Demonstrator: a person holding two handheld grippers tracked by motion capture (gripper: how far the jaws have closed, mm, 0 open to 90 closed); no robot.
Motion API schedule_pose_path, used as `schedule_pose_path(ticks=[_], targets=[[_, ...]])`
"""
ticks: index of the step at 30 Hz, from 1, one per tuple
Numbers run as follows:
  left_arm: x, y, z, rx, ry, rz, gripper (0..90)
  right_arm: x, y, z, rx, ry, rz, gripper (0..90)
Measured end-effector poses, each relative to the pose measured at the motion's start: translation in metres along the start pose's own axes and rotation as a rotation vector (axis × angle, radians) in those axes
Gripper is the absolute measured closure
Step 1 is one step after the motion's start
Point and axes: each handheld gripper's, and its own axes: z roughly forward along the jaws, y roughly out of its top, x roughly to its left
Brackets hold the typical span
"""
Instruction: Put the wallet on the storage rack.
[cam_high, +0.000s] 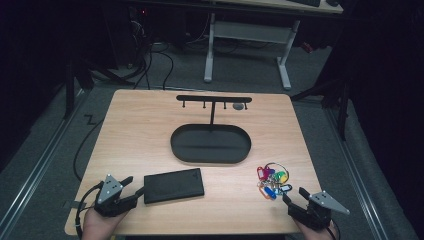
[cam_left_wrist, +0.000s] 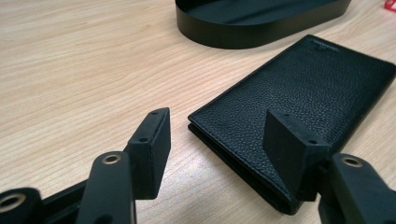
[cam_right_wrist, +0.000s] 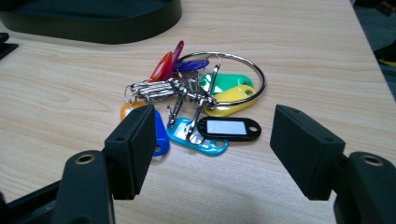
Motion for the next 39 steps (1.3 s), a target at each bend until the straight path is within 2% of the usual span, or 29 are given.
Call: schedule_pose_path(ticks=[5, 6, 13, 17, 21, 22, 23, 24, 25, 29, 31, 32, 39], targets=[[-0.003, 0.002, 0.001, -0.005, 0.004, 0.008, 42.2, -0.002, -0.003, -0.001, -0.003, -0.013, -0.019, 32.6], [-0.003, 0.002, 0.001, -0.003, 0.003, 0.010, 42.2, -0.005, -0.004, -0.003, -0.007, -0.015, -0.030, 35.1], [-0.002, 0.001, 0.000, 0.002, 0.013, 0.009, 43.5, -0.009, -0.004, -0.006, -0.055, -0.024, -0.019, 36.2], [-0.001, 0.000, 0.001, 0.018, 0.019, 0.026, 51.8, -0.007, -0.004, -0.005, -0.058, -0.011, -0.033, 39.5], [-0.001, -0.001, 0.003, 0.044, 0.029, 0.024, 65.5, -0.005, -0.003, -0.005, -0.054, -0.008, -0.044, 40.0], [0.001, -0.002, 0.004, 0.070, 0.039, 0.030, 70.3, -0.005, -0.002, -0.005, -0.045, -0.003, -0.030, 40.9], [0.001, -0.002, 0.004, 0.070, 0.039, 0.030, 73.7, -0.005, -0.002, -0.005, -0.045, -0.003, -0.030, 40.9], [0.002, -0.004, 0.005, 0.092, 0.040, 0.033, 73.7, -0.005, -0.002, -0.005, -0.046, 0.000, -0.024, 41.2], [0.003, -0.006, 0.007, 0.121, 0.047, 0.041, 80.6, -0.005, -0.001, -0.005, -0.044, 0.004, -0.019, 41.3], [-0.002, -0.008, 0.009, 0.160, 0.043, 0.093, 86.8, -0.004, 0.002, -0.002, -0.043, 0.013, -0.022, 41.2], [-0.004, -0.008, 0.010, 0.166, 0.042, 0.103, 89.1, -0.003, 0.003, 0.000, -0.040, 0.022, -0.024, 40.9], [-0.007, -0.009, 0.011, 0.178, 0.037, 0.124, 89.7, -0.002, 0.003, 0.001, -0.040, 0.029, -0.026, 40.9], [-0.016, -0.014, 0.012, 0.191, 0.012, 0.155, 88.9, 0.002, 0.008, 0.009, -0.038, 0.048, -0.037, 40.9]])
